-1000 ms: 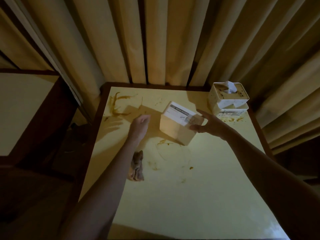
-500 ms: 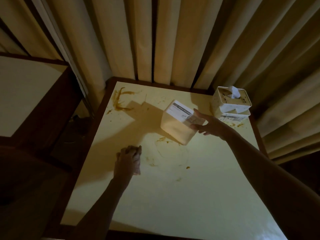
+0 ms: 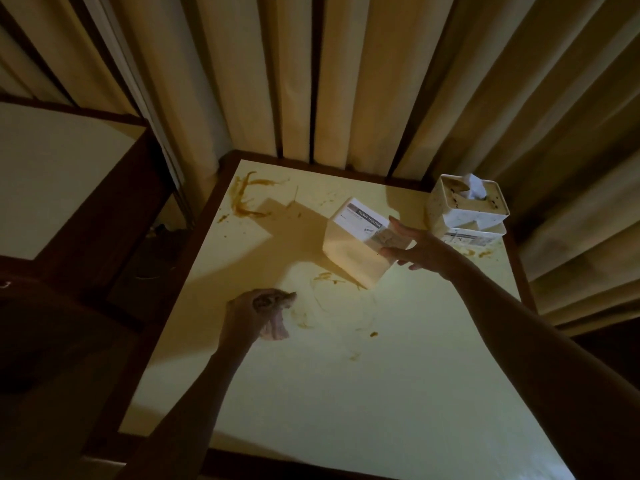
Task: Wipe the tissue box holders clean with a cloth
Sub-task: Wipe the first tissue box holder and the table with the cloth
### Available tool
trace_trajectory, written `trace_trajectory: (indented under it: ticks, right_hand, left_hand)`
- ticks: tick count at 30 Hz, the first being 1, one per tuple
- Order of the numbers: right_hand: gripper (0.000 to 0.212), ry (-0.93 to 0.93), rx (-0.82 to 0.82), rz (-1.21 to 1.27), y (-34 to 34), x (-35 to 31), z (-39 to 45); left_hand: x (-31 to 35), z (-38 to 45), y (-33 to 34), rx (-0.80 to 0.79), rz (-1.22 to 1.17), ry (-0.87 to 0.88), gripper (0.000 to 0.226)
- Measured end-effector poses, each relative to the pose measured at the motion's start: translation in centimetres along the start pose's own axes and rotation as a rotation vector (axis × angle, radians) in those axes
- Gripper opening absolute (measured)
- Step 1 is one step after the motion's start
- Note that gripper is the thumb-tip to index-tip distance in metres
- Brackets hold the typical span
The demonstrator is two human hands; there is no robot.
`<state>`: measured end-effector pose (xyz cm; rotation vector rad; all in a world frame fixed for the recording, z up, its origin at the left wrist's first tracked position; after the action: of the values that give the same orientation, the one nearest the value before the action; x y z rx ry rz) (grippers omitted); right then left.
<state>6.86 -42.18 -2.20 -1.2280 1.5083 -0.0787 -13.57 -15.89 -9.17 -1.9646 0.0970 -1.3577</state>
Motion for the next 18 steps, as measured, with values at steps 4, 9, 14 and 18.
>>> trace_trajectory:
  ticks: [4,9,14,18]
  right_hand:
    - [0.076,-0.003,-0.029,-0.025,-0.1,0.1,0.1]
    - [0.07,0.013,-0.077,-0.095,-0.7,0.1,0.7]
    - [0.07,-0.029,-0.112,-0.156,-0.5,0.1,0.6]
    - [0.069,-0.06,-0.186,-0.195,0.0,-0.5,0.2]
  left_hand:
    - [5.2,-0.1,0.4,-0.012,-0.335,-0.024,0.017]
    - [9.9,2.1,2.4,0.158,-0.484,-0.026,0.034]
    - [11.0,4.0,4.2,0.372,-0.604,-0.079,0.023]
    - [11.8,3.8,5.9,0.459,-0.571,-0.044,0.019]
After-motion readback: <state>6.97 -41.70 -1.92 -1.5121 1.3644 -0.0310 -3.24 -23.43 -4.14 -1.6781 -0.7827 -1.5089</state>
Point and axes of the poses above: each hand's wrist, its own z-axis towards the middle knuckle, its own y-axis out of the palm, x = y × z, the point moved 8 cm from there along z, towards the middle knuckle, and after that the axes turned 7 degrees about -y, right-handed, at the moved point
